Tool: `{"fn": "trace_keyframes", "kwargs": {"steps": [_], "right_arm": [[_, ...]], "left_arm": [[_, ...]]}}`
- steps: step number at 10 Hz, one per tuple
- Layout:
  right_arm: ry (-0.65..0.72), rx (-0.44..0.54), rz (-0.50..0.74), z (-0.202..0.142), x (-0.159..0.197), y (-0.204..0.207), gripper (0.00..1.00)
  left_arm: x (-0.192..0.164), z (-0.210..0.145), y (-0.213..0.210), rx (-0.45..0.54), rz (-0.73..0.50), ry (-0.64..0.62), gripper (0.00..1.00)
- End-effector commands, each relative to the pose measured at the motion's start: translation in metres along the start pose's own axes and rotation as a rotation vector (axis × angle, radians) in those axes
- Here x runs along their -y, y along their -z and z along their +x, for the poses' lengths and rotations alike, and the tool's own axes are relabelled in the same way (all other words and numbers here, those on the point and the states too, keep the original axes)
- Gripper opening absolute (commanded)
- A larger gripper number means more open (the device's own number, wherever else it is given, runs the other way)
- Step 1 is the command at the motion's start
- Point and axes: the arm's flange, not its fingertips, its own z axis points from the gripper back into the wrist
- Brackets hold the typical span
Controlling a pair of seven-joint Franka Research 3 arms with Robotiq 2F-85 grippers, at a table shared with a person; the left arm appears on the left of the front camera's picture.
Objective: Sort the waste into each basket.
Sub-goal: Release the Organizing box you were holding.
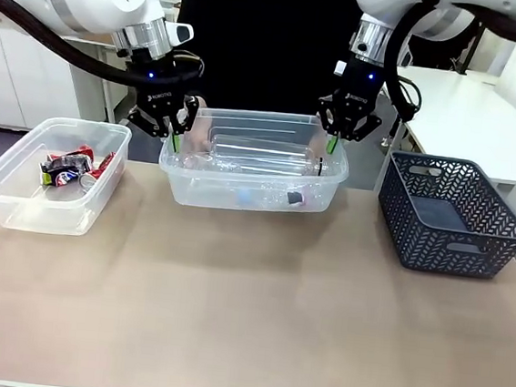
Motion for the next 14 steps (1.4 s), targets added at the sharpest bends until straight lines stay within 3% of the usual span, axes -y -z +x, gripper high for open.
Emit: {"fn": "trace_keyframes", "kwargs": {"steps": [1,6,7,8,9,10,12,13,14], "right_arm": [[-0.004,0.007,0.005,-0.003,-0.003,-0.005,0.06],[-0.004,0.007,0.005,-0.003,-0.003,-0.005,0.06],[-0.001,0.0,-0.001,0.0,0.0,0.0,0.06],[-0.015,0.076,0.006,-0.008,0.001,-0.003,0.58],[-0.037,0.142,0.022,-0.014,0.002,-0.004,0.6],[-0.044,0.193,0.027,-0.021,0.004,-0.007,1.0],[-0.079,0.297,0.033,-0.044,0.007,-0.026,1.0],[-0.082,0.336,0.026,-0.059,0.009,-0.038,0.84],[-0.097,0.358,0.026,-0.07,0.011,-0.043,0.93]], "left_arm": [[-0.002,-0.002,0.0,0.001,0.003,-0.013,0.04],[-0.002,-0.002,0.0,0.001,0.003,-0.013,0.04],[0.0,0.0,0.0,-0.001,0.0,0.0,0.12],[0.003,-0.002,-0.004,0.014,-0.011,0.009,0.62],[0.003,-0.005,-0.01,0.036,-0.027,0.008,0.7],[-0.001,-0.011,-0.017,0.058,-0.03,0.003,1.0],[-0.011,-0.025,-0.036,0.118,-0.051,0.001,1.0],[-0.016,-0.032,-0.044,0.142,-0.064,0.012,0.96],[-0.02,-0.04,-0.05,0.168,-0.084,0.035,1.0]]}}
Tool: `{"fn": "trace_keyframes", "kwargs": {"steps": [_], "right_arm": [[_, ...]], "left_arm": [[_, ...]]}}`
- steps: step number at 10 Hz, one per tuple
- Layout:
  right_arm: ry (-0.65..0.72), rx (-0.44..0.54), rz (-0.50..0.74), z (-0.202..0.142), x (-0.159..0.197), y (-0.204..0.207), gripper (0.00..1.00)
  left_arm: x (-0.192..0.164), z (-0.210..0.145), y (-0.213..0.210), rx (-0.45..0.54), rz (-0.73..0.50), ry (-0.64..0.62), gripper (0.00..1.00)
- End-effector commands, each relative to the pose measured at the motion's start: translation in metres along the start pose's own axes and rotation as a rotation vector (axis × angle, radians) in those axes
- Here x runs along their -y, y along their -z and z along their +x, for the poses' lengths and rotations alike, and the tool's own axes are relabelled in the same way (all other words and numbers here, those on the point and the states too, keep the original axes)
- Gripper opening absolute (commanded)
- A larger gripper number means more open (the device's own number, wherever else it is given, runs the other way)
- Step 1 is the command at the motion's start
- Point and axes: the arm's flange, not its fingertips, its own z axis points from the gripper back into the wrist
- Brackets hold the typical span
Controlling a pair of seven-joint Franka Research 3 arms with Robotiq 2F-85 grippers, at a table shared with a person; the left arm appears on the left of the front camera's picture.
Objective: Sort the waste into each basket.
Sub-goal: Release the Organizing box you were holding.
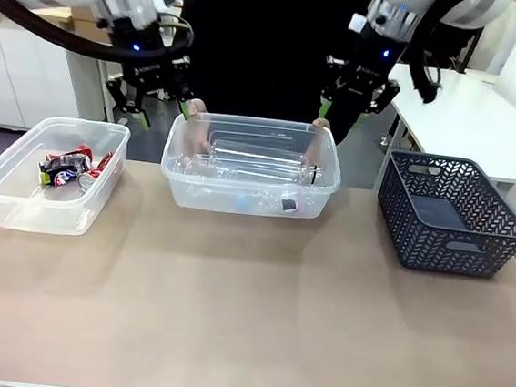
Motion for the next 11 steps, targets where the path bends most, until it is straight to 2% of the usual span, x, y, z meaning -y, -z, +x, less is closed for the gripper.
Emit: {"fn": "trace_keyframes", "kwargs": {"steps": [1,4,5,6,11], "right_arm": [[-0.042,0.071,-0.017,-0.034,0.013,-0.006,1.0],[-0.029,0.064,-0.025,-0.043,0.02,0.005,1.0],[0.031,0.0,-0.062,-0.034,0.019,0.016,1.0],[-0.024,0.045,-0.019,-0.042,0.012,-0.009,1.0],[-0.024,0.045,-0.019,-0.042,0.012,-0.009,1.0]], "left_arm": [[-0.02,-0.02,-0.004,0.048,-0.056,0.05,1.0],[-0.032,-0.025,-0.001,0.019,-0.091,0.11,1.0],[-0.033,-0.024,0.003,0.01,-0.078,0.101,1.0],[-0.018,-0.024,-0.006,0.032,-0.054,0.081,1.0],[-0.018,-0.024,-0.006,0.032,-0.054,0.081,1.0]]}}
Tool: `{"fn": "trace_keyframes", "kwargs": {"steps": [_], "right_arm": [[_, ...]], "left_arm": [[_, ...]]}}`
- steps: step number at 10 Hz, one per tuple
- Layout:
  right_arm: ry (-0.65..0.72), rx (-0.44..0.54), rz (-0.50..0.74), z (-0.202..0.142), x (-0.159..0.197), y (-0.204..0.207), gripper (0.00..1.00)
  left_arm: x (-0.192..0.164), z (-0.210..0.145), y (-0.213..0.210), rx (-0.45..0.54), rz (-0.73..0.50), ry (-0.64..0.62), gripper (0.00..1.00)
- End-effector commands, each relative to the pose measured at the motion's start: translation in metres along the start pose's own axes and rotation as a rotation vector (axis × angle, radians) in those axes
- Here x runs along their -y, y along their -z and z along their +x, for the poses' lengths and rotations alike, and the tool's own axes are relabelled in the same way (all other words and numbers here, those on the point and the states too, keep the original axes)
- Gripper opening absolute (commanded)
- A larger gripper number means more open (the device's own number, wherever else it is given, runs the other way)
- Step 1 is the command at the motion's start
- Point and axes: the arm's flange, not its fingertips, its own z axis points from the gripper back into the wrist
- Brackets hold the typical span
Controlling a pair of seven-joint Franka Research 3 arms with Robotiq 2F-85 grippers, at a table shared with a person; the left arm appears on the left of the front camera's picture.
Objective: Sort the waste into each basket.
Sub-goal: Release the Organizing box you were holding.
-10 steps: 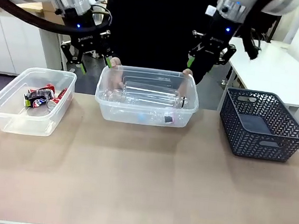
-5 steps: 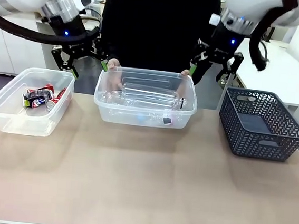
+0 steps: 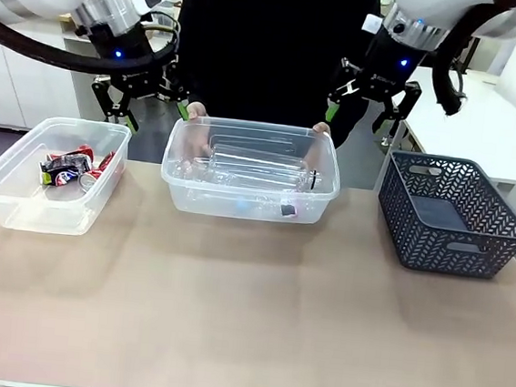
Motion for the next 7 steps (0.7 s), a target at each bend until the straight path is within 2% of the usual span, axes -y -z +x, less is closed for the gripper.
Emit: {"fn": "trace_keyframes", "kwargs": {"steps": [1,3,4,5,6,7], "right_arm": [[-0.003,0.002,0.0,0.0,0.003,-0.001,1.0],[0.0,0.0,0.0,0.0,0.0,0.0,1.0],[-0.08,-0.047,0.016,-0.013,-0.008,-0.004,1.0],[-0.116,-0.093,0.058,-0.035,-0.004,-0.015,1.0],[-0.106,-0.117,0.136,-0.068,0.011,-0.038,1.0],[-0.065,-0.13,0.249,-0.097,0.026,-0.064,1.0]], "left_arm": [[0.002,0.0,-0.002,0.007,0.01,-0.012,1.0],[0.002,0.0,-0.002,0.007,0.01,-0.012,1.0],[0.0,0.0,0.0,0.0,0.0,0.0,1.0],[0.003,-0.01,-0.004,-0.025,0.029,0.051,1.0],[-0.012,-0.03,-0.022,-0.084,-0.028,0.08,1.0],[-0.034,-0.049,-0.044,-0.125,-0.137,0.09,1.0]]}}
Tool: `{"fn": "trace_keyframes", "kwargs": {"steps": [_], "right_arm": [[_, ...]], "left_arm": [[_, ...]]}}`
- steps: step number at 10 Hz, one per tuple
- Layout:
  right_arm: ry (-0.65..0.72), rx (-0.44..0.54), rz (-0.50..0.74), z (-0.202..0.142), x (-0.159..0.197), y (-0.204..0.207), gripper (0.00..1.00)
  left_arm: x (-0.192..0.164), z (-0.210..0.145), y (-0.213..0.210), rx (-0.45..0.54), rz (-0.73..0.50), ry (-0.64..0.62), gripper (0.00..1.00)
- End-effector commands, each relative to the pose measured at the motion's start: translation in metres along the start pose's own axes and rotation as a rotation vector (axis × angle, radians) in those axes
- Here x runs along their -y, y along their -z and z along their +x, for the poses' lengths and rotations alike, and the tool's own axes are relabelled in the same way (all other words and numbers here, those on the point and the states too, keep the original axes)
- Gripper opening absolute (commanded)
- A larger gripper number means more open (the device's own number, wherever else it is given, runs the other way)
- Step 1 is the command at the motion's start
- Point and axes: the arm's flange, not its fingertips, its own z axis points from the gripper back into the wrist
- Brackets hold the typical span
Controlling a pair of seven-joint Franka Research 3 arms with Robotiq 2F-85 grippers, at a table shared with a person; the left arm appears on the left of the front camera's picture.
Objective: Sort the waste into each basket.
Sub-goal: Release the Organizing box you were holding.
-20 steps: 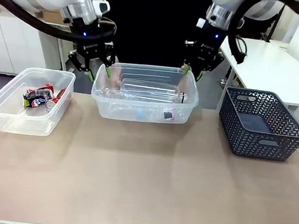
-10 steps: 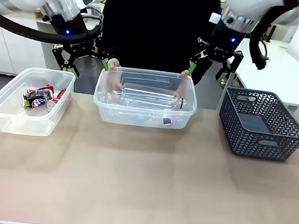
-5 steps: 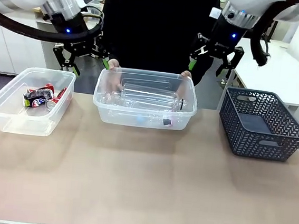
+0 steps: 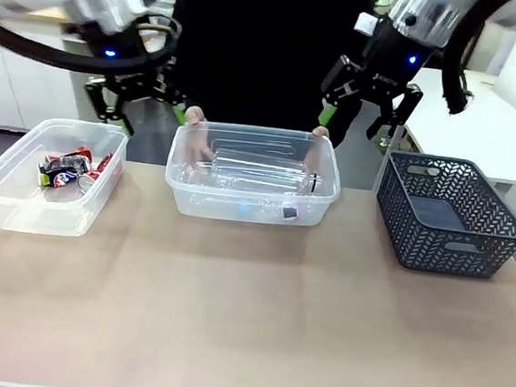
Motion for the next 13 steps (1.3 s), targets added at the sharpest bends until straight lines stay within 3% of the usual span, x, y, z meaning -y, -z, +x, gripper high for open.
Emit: {"fn": "trace_keyframes", "kwargs": {"steps": [1,4,6,7,9,10,11,13], "right_arm": [[0.055,0.002,0.27,-0.076,0.033,-0.048,1.0],[0.226,0.129,0.655,-0.151,0.083,-0.085,1.0],[0.265,0.277,0.844,-0.195,0.137,-0.099,1.0],[0.298,0.319,0.905,-0.208,0.16,-0.104,1.0],[0.399,0.377,0.955,-0.212,0.198,-0.105,1.0],[0.45,0.42,0.908,-0.207,0.206,-0.1,1.0],[0.408,0.355,0.923,-0.214,0.19,-0.12,1.0],[0.408,0.355,0.923,-0.214,0.19,-0.12,1.0]], "left_arm": [[-0.049,-0.047,-0.041,-0.068,-0.195,0.032,1.0],[-0.106,-0.083,-0.057,-0.113,-0.69,0.039,1.0],[-0.134,-0.092,-0.05,-0.017,-0.95,-0.03,1.0],[-0.152,-0.095,-0.051,0.016,-1.024,-0.06,1.0],[-0.178,-0.089,-0.048,0.036,-1.104,-0.055,1.0],[-0.18,-0.08,-0.044,0.0,-1.062,-0.11,1.0],[-0.176,-0.095,-0.054,0.032,-1.068,-0.097,1.0],[-0.176,-0.095,-0.054,0.032,-1.068,-0.097,1.0]]}}
